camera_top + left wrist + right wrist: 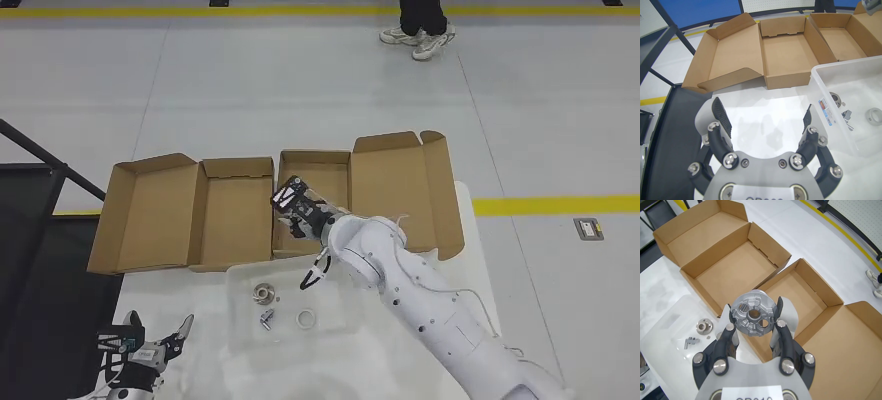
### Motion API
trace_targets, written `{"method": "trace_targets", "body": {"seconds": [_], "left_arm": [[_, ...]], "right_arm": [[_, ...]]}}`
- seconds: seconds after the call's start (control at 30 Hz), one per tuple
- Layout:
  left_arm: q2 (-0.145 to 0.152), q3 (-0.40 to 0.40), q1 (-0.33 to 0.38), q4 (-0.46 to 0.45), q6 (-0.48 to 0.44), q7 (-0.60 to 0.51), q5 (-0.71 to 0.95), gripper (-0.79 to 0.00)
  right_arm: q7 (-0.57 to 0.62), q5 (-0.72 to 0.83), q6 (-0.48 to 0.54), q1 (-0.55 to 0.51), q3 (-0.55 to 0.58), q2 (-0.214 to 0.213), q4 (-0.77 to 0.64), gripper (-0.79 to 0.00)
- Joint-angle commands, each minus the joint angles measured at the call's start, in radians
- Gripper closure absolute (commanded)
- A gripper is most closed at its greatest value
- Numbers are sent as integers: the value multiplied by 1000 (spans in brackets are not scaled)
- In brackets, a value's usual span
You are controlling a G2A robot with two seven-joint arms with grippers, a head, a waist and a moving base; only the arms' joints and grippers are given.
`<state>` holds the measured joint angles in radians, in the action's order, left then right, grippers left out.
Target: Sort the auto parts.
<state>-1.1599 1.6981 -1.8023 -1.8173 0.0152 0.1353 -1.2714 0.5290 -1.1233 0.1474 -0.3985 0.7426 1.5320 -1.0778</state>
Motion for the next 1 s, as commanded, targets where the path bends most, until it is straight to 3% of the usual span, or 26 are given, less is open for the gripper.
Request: {"method": "trace_targets", "body": {"seconds": [0.0,0.13,0.3,0.97], "left_arm": [[0,0,0,0,0,0,0,-785],[0,0,0,0,0,0,0,-785],[0,0,0,0,0,0,0,-785],[0,0,0,0,0,0,0,-785]], "right_arm": [[-39,62,-31,71,-23,36,161,0],[-94,152,-77,172,-77,117,425,0],[-141,205,-128,229,-132,214,643,0],[-141,205,-128,229,-132,214,643,0]]}}
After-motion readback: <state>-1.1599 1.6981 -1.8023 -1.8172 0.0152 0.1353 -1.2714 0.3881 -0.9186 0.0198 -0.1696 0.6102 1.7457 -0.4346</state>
